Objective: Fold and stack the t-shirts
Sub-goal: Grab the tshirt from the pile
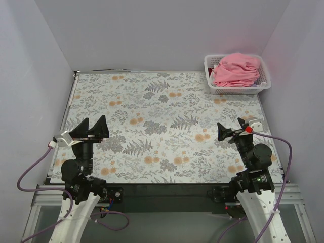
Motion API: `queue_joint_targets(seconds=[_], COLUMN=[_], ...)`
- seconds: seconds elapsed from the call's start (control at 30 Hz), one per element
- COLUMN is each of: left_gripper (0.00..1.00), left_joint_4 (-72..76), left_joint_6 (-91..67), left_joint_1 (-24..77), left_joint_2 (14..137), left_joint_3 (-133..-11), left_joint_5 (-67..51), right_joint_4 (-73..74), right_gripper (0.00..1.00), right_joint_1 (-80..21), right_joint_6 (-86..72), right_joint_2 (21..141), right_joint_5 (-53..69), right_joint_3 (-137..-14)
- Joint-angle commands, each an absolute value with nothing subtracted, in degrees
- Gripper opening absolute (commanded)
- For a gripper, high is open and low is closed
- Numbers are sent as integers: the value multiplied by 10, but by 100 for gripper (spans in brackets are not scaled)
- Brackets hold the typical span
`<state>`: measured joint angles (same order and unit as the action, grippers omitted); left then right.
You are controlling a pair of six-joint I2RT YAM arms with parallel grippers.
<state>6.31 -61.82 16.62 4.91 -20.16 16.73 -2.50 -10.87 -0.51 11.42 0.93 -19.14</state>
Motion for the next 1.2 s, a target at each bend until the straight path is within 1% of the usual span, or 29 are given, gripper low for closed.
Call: queue_joint_targets(seconds=[0.0, 0.07, 0.17, 0.2, 0.23, 0.33, 0.37, 0.4, 0.47, 0.53, 0.57, 0.6, 0.63, 0.77, 0.87, 1.03, 1.13, 1.17], left_gripper=[98, 98, 98, 98, 98, 98, 98, 98, 98, 98, 98, 98, 98, 98, 98, 98, 97, 97], left_joint_4=[41, 41, 41, 38, 34, 16, 13, 13, 19, 16, 11, 8, 9, 5, 4, 4, 4, 4], left_joint_6=[-626, -626, -624, -621, -621, -622, -622, -622, -620, -617, -616, -615, -615, -610, -611, -605, -606, -605], left_joint_1=[164, 163, 163, 161, 161, 158, 158, 159, 159, 159, 158, 158, 161, 174, 177, 177, 178, 178], left_joint_2=[45, 33, 27, 31, 40, 75, 86, 104, 118, 137, 142, 149, 151, 156, 139, 157, 162, 163], left_joint_3=[-206, -205, -203, -204, -209, -219, -221, -221, -221, -224, -228, -229, -229, -230, -227, -230, -230, -229], left_joint_5=[177, 175, 174, 172, 171, 169, 166, 157, 150, 145, 142, 141, 139, 131, 132, 138, 127, 127], right_joint_4=[-12, -11, -16, -18, -20, -1, 24, 32, 53, 74, 83, 92, 93, 92, 84, 50, 14, 9], right_gripper=[98, 99, 98, 98, 98, 98, 98, 98, 98, 98, 98, 98, 98, 98, 98, 98, 95, 94], right_joint_1=[-107, -106, -106, -106, -107, -106, -107, -107, -105, -104, -97, -90, -80, -6, 37, 75, 88, 91], right_joint_6=[-40, -59, -74, -79, -82, -96, -105, -109, -117, -124, -127, -136, -141, -177, -185, -197, -207, -207], right_joint_2=[135, 158, 246, 306, 339, 478, 511, 572, 651, 698, 719, 757, 776, 884, 953, 1037, 1090, 1119], right_joint_5=[20, 33, 66, 74, 82, 98, 99, 100, 88, 51, 3, -17, -20, -9, -13, -7, -4, 16], right_joint_3=[-232, -251, -297, -314, -329, -415, -465, -488, -562, -616, -638, -678, -693, -758, -806, -872, -915, -928])
